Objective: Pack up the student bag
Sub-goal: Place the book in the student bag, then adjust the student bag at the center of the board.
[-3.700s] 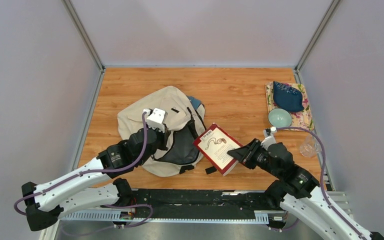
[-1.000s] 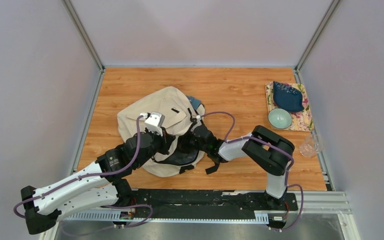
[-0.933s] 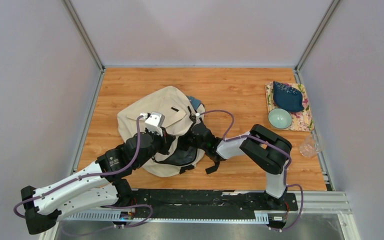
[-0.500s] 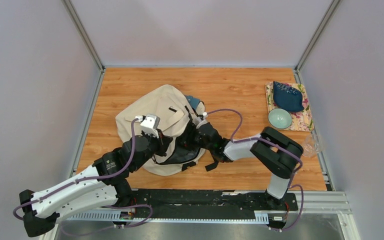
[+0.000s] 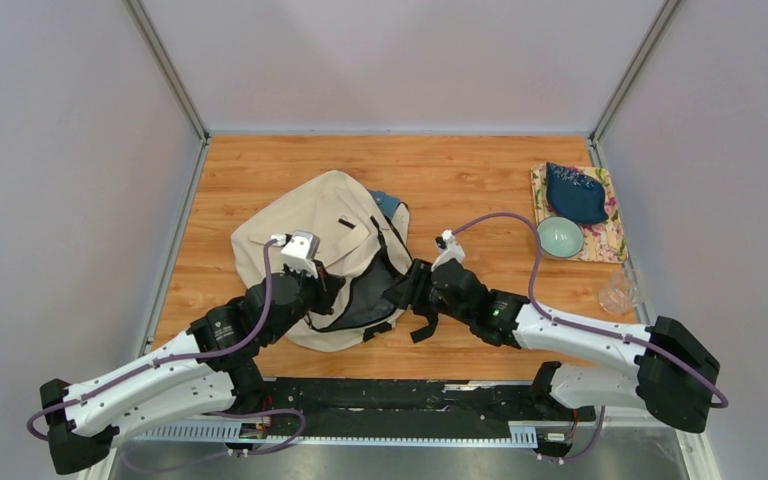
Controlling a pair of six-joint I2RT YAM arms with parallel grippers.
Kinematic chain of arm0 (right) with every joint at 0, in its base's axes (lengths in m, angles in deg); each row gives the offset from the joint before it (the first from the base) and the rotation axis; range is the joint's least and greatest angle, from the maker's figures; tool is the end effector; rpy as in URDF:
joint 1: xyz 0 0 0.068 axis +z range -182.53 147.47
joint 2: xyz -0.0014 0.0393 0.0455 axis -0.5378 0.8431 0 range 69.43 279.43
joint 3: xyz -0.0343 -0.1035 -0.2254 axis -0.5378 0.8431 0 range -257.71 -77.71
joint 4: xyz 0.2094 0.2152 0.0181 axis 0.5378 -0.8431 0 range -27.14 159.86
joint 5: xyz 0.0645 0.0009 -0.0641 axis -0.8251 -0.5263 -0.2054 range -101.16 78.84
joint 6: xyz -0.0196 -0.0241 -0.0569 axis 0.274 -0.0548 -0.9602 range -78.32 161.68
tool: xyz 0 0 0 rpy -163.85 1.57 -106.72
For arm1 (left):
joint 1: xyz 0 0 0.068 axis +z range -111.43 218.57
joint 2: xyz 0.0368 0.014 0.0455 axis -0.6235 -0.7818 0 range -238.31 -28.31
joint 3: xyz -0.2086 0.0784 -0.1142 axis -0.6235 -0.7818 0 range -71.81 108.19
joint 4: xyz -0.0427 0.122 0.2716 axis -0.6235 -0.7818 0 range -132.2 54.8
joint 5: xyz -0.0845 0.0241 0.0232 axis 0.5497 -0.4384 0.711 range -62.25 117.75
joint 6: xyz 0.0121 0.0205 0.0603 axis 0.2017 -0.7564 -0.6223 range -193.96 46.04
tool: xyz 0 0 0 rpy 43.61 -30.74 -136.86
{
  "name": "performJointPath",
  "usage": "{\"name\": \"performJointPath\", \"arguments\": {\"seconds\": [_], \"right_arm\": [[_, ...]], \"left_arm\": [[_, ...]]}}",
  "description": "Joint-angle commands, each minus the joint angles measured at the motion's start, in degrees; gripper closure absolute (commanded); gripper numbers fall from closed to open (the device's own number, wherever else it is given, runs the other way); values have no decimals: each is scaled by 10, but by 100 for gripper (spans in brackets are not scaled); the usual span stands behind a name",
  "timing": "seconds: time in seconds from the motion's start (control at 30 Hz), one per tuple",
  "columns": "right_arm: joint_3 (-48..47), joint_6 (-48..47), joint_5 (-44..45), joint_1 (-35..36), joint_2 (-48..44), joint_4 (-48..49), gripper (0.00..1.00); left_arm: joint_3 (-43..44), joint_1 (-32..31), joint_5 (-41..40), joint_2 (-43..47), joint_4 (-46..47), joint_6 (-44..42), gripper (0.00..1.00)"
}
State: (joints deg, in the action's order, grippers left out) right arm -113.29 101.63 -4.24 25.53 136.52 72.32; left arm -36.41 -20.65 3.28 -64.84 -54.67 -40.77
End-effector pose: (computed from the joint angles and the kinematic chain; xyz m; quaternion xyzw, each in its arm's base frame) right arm 0.1695 0.2603 0.1763 0.0447 0.8597 0.4071 0.3053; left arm 0.1340 -0.1840 0.2689 0.0634 0.8100 -0.2810 0.5108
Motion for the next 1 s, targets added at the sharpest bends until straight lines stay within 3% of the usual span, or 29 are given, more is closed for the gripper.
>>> {"name": "performJointPath", "arguments": {"seconds": [0.0, 0.33, 0.73, 0.97], "right_arm": [[16, -5, 79, -1, 1, -108, 49], [-32, -18, 45, -25, 85, -93, 48], [-50, -26, 2, -59, 161, -37, 58], [-46, -26, 5, -59, 170, -11, 71]], "left_arm": [[0, -2, 6, 1, 16, 10, 100], [5, -2, 12, 2, 7, 9, 100], [5, -2, 9, 0, 8, 8, 100], [4, -2, 11, -2, 7, 8, 100]]}}
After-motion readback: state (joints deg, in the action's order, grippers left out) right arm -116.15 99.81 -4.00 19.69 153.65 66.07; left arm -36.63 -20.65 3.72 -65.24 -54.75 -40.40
